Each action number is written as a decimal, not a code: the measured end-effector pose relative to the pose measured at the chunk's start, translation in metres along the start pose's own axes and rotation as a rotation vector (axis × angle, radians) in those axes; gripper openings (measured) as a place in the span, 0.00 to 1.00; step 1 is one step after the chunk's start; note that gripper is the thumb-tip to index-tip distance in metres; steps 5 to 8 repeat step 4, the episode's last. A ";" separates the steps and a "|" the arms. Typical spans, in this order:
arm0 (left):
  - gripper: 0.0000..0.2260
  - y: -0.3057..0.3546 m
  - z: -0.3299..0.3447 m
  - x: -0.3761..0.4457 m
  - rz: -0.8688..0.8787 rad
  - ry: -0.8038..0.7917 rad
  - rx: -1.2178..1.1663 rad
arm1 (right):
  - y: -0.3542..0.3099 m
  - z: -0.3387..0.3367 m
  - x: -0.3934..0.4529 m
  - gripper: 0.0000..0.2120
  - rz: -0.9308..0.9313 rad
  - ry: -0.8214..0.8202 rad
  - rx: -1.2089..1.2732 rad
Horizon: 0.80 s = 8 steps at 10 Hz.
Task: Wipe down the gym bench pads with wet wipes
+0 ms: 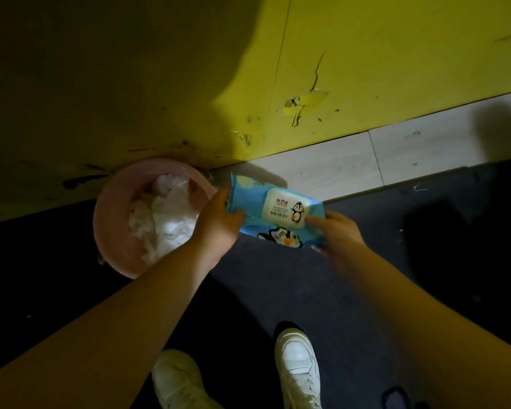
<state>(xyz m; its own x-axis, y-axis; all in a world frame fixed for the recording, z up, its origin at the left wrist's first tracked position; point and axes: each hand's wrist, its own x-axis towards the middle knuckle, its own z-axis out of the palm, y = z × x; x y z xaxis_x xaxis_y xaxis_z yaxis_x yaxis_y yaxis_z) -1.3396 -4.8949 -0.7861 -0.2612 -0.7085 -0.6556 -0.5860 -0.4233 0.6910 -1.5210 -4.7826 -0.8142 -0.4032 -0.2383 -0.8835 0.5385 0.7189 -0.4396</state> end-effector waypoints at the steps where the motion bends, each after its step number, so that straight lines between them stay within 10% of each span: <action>1: 0.25 -0.002 -0.001 0.009 0.229 0.061 0.477 | -0.022 0.004 0.020 0.18 -0.301 0.096 -0.173; 3: 0.35 -0.005 0.007 0.017 0.300 0.089 1.231 | -0.042 0.011 0.043 0.31 -0.381 0.182 -0.633; 8: 0.34 -0.004 0.003 0.019 0.266 0.058 1.318 | -0.031 0.010 0.030 0.33 -0.482 0.156 -0.781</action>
